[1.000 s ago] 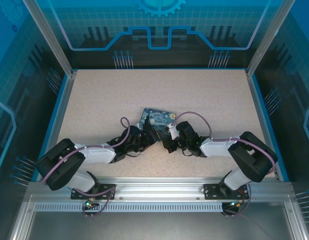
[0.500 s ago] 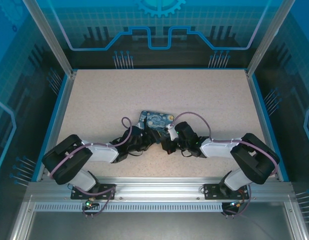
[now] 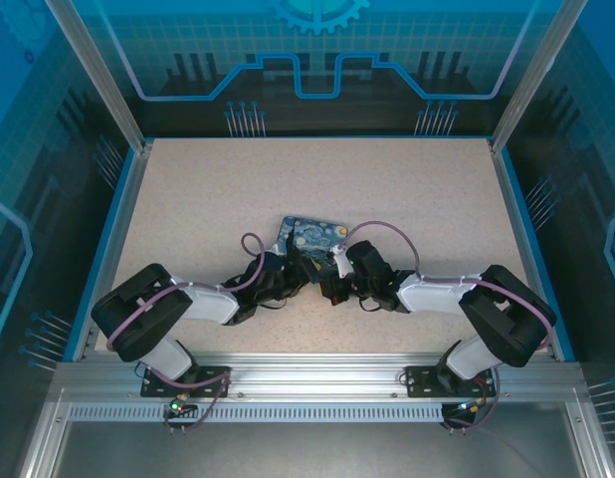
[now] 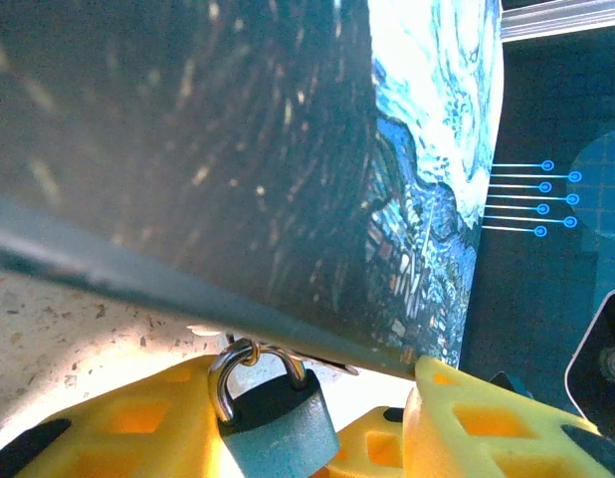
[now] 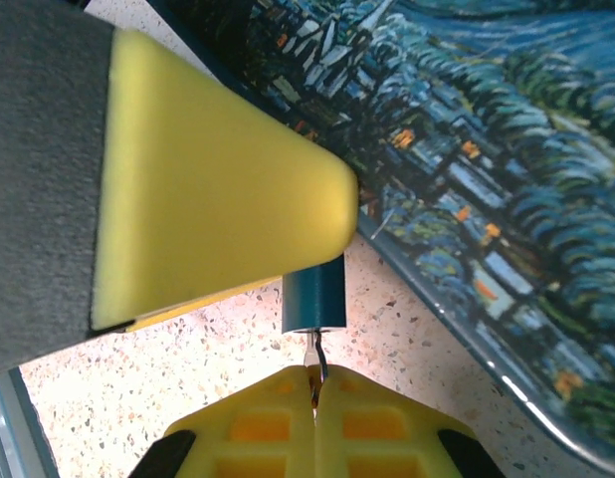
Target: Unlock a padlock with a key
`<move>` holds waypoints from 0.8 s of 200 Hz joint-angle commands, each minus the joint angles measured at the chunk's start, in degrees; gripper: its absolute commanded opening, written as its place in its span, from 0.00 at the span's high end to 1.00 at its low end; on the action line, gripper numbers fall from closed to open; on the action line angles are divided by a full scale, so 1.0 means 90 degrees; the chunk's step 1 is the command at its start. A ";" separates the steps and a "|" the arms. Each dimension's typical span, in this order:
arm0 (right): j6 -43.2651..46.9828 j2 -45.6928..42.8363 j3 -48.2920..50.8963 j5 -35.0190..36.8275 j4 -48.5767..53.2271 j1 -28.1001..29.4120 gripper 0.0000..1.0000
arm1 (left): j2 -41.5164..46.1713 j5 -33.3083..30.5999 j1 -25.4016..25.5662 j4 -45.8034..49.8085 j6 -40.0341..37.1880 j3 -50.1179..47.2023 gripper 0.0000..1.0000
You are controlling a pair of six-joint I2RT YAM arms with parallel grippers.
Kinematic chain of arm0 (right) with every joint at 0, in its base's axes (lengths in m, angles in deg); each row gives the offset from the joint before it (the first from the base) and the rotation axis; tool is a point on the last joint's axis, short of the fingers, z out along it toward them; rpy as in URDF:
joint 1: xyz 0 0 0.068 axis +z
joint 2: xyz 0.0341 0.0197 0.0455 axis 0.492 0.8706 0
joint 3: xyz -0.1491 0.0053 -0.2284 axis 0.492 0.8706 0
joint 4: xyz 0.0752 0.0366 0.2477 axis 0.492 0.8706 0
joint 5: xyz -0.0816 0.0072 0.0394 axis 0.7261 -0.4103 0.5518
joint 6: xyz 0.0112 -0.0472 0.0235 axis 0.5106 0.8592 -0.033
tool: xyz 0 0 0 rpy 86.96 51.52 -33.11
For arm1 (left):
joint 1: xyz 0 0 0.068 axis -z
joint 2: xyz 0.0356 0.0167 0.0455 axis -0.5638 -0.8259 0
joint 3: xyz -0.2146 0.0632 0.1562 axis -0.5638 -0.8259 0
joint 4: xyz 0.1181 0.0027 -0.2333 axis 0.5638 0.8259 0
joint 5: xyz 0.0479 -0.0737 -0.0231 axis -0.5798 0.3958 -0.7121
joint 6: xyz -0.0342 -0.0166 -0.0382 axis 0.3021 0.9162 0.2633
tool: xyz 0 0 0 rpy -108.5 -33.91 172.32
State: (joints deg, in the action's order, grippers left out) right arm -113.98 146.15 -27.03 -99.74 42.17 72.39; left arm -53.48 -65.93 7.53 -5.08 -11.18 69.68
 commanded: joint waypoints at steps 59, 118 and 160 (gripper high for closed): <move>-0.0299 0.0254 -0.0301 -0.0404 -0.0145 0.0153 0.97 | -0.0025 0.0076 0.0233 -0.0474 0.0114 0.0025 0.97; -0.0526 0.0258 -0.0301 -0.0427 -0.0180 0.0092 0.98 | 0.0004 -0.0001 0.0248 -0.0556 0.0220 -0.0088 0.88; -0.0703 0.0320 -0.0320 -0.0497 -0.0301 0.0092 0.98 | -0.0044 0.0007 0.0243 -0.0593 0.0207 -0.0041 0.89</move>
State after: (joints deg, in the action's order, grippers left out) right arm -119.18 148.05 -28.15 -100.85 42.85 72.54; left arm -53.70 -68.66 8.29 -4.65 -10.59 68.81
